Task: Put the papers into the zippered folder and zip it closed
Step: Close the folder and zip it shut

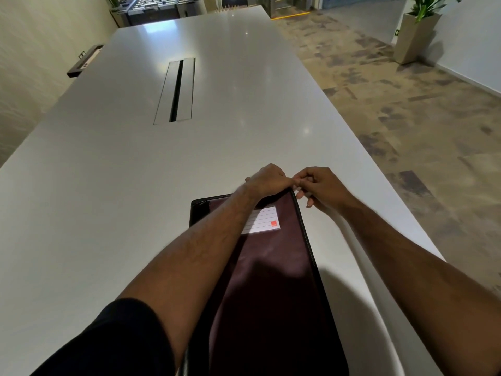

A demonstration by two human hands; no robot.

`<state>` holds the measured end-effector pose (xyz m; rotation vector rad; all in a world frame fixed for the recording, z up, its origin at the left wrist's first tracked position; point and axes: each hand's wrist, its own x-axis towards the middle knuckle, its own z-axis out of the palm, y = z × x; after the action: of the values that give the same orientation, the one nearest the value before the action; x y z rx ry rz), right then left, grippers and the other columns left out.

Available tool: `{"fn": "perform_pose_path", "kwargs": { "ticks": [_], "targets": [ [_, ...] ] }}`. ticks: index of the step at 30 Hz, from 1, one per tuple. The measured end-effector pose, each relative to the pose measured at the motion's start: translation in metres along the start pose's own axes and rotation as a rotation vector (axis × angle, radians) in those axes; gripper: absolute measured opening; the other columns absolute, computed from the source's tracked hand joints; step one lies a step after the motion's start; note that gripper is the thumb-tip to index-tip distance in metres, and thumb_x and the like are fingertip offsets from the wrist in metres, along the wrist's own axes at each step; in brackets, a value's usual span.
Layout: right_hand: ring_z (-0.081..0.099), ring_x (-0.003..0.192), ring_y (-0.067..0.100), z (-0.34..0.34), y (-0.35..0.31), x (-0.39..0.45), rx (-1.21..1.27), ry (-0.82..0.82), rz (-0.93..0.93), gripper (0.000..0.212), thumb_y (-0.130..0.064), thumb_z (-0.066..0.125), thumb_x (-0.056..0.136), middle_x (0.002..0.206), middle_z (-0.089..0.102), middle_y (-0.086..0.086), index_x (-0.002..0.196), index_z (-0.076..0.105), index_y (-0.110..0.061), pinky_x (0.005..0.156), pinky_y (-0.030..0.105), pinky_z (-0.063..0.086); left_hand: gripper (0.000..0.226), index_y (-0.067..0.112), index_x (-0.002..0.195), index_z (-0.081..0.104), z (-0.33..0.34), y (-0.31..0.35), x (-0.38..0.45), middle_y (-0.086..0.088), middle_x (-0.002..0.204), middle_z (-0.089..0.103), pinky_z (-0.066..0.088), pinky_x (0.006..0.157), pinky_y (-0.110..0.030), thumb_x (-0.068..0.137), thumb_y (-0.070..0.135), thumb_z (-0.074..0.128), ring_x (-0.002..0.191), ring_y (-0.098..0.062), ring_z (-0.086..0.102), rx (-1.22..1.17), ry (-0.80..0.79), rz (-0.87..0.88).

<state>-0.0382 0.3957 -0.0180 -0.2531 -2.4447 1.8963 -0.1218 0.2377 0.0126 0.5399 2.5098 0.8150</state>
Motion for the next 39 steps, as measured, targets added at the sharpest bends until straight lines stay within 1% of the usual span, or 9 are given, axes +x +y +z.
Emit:
{"fn": "perform_pose_path", "kwargs": {
  "ticks": [2, 5, 8, 10, 13, 17, 27, 31, 39],
  "targets": [
    [0.069, 0.064, 0.019, 0.0, -0.002, -0.004, -0.029, 0.01, 0.03, 0.016, -0.01, 0.061, 0.102, 0.087, 0.075, 0.018, 0.099, 0.07, 0.003, 0.048, 0.03, 0.053, 0.025, 0.012, 0.077, 0.068, 0.0, 0.004, 0.002, -0.002, 0.074, 0.062, 0.046, 0.071, -0.036, 0.089, 0.034, 0.065, 0.067, -0.014, 0.055, 0.007, 0.001, 0.004],
    [0.055, 0.045, 0.019, 0.002, -0.004, -0.011, -0.159, -0.056, 0.059, 0.035, -0.025, 0.063, 0.099, 0.065, 0.067, 0.019, 0.082, 0.064, 0.005, 0.046, 0.029, 0.047, 0.019, 0.016, 0.073, 0.062, 0.002, 0.005, 0.003, 0.0, 0.072, 0.059, 0.044, 0.073, -0.037, 0.085, 0.029, 0.065, 0.066, -0.014, 0.053, 0.015, 0.031, -0.008],
    [0.05, 0.045, 0.014, 0.008, -0.008, -0.013, -0.359, -0.118, 0.063, 0.046, -0.039, 0.065, 0.098, 0.055, 0.059, 0.01, 0.07, 0.058, -0.003, 0.054, 0.028, 0.042, 0.019, 0.016, 0.068, 0.057, 0.002, 0.005, 0.004, -0.001, 0.07, 0.057, 0.042, 0.071, -0.036, 0.082, 0.026, 0.065, 0.063, -0.015, 0.049, -0.004, 0.049, -0.023],
    [0.048, 0.053, 0.01, 0.009, -0.008, -0.011, -0.422, -0.118, 0.066, 0.039, -0.04, 0.068, 0.097, 0.06, 0.057, -0.001, 0.073, 0.058, -0.011, 0.059, 0.029, 0.04, 0.018, 0.013, 0.07, 0.059, 0.002, 0.005, 0.005, -0.003, 0.071, 0.057, 0.042, 0.071, -0.036, 0.082, 0.025, 0.066, 0.064, -0.017, 0.05, -0.002, 0.057, -0.036],
    [0.048, 0.056, 0.01, 0.009, -0.006, -0.011, -0.378, -0.13, 0.081, 0.036, -0.04, 0.069, 0.097, 0.066, 0.057, -0.001, 0.079, 0.06, -0.01, 0.058, 0.026, 0.038, 0.019, 0.009, 0.075, 0.066, 0.001, 0.005, 0.006, -0.003, 0.072, 0.06, 0.046, 0.073, -0.037, 0.081, 0.027, 0.067, 0.067, -0.019, 0.054, 0.019, 0.07, -0.065],
    [0.049, 0.061, 0.006, 0.01, -0.001, -0.013, -0.358, -0.099, 0.055, 0.031, -0.037, 0.071, 0.096, 0.07, 0.058, -0.007, 0.076, 0.058, -0.017, 0.059, 0.024, 0.038, 0.032, 0.016, 0.062, 0.047, -0.006, 0.005, 0.008, 0.003, 0.063, 0.051, 0.044, 0.082, -0.04, 0.081, 0.03, 0.069, 0.062, -0.017, 0.048, 0.124, 0.12, -0.084],
    [0.048, 0.069, 0.013, 0.014, 0.001, -0.016, -0.375, -0.082, 0.015, 0.032, -0.035, 0.07, 0.097, 0.077, 0.058, -0.001, 0.075, 0.054, -0.019, 0.065, 0.033, 0.038, 0.037, 0.012, 0.062, 0.049, -0.028, -0.018, 0.003, 0.0, 0.066, 0.053, 0.033, 0.081, -0.041, 0.083, 0.031, 0.073, 0.07, -0.019, 0.05, 0.295, 0.157, -0.069],
    [0.049, 0.07, 0.014, 0.015, 0.001, -0.016, -0.38, -0.079, 0.024, 0.03, -0.035, 0.069, 0.097, 0.078, 0.058, 0.0, 0.079, 0.056, -0.015, 0.067, 0.034, 0.038, 0.026, 0.009, 0.073, 0.058, -0.041, -0.031, -0.005, -0.004, 0.079, 0.063, 0.032, 0.083, -0.042, 0.083, 0.028, 0.073, 0.082, -0.021, 0.056, 0.329, 0.165, -0.082],
    [0.049, 0.071, 0.014, 0.015, 0.0, -0.018, -0.369, -0.069, 0.024, 0.029, -0.033, 0.069, 0.097, 0.079, 0.059, 0.002, 0.081, 0.057, -0.013, 0.068, 0.034, 0.038, 0.033, -0.002, 0.093, 0.07, -0.062, -0.058, -0.02, -0.011, 0.1, 0.074, 0.035, 0.088, -0.043, 0.087, 0.03, 0.075, 0.1, -0.027, 0.064, 0.281, 0.181, -0.162]
  ]
}}
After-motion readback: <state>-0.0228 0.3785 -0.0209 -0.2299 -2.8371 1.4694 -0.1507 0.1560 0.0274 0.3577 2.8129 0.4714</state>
